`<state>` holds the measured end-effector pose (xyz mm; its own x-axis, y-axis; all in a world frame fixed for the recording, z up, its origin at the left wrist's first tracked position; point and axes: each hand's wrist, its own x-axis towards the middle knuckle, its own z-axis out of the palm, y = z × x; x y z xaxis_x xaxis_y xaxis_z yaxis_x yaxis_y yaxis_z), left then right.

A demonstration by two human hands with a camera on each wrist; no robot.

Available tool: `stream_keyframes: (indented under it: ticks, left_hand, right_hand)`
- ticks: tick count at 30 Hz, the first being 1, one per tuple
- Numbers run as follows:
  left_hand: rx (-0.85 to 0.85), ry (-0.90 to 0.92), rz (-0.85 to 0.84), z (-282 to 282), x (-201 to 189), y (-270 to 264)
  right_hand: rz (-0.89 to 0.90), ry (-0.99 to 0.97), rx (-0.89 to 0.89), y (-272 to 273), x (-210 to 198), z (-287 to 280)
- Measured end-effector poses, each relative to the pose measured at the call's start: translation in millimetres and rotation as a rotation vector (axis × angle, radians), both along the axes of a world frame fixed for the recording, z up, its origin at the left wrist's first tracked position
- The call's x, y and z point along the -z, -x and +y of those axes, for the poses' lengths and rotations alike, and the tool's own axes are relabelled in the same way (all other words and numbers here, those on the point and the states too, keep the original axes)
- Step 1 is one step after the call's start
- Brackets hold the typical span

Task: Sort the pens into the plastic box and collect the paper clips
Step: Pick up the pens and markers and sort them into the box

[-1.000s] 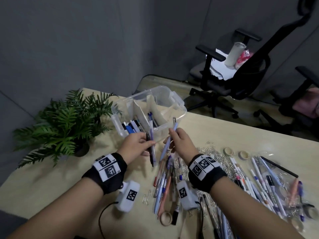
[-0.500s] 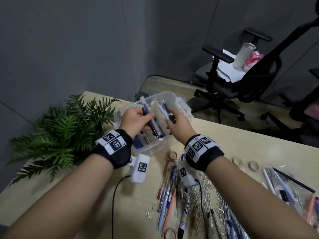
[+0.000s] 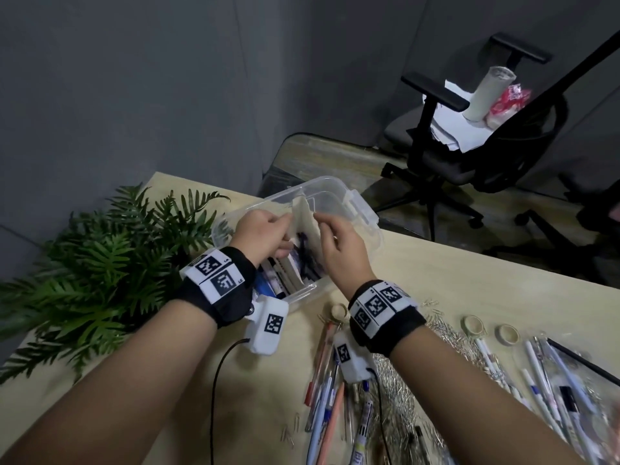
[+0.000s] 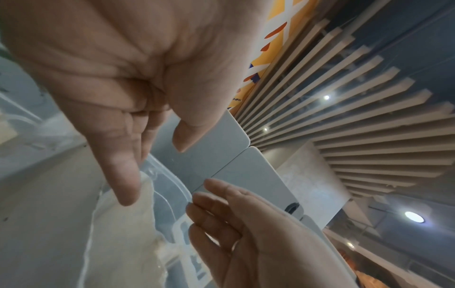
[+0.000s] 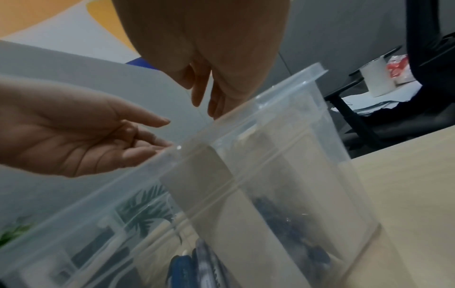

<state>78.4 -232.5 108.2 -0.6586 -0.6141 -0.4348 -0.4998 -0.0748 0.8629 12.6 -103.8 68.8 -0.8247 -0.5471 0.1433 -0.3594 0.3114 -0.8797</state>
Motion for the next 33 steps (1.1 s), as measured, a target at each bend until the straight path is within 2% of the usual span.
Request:
stream_keyframes:
  ticks: [6,10,13,17,20,26,33]
  left_hand:
    - [0.103,-0.032,0.023,23.2,-18.1,-26.9]
    - [0.209,-0.043,0.008,50.1,-19.5,-43.1]
    - [0.29,-0.038,-0.037,69.0,-10.3,-53.5]
    - [0.419,-0.005,-0.139,90.5,13.3,-74.7]
    - [0.455,0.038,-0.253,103.9,42.6,-90.9]
    - [0.4,0.257,-0.382,126.3,100.3,-100.6]
    - [0.382,0.29,-0.46,136.0,132.9,-88.3]
  right_hand:
    - [-0.105,0.145,0.067,-4.1,-2.2,50.8]
    - [-0.183,0.025,0.115,-16.6,12.5,92.9]
    - [-0.243,-0.147,0.136,-31.8,32.8,120.4]
    - [-0.34,-0.368,0.122,-51.3,60.0,149.8]
    - [-0.415,-0.443,0.097,-62.8,78.2,164.8]
    - [-0.474,-0.52,0.108,-71.4,93.6,173.0]
    - [-0.505,-0.594,0.137,-61.9,105.8,160.4]
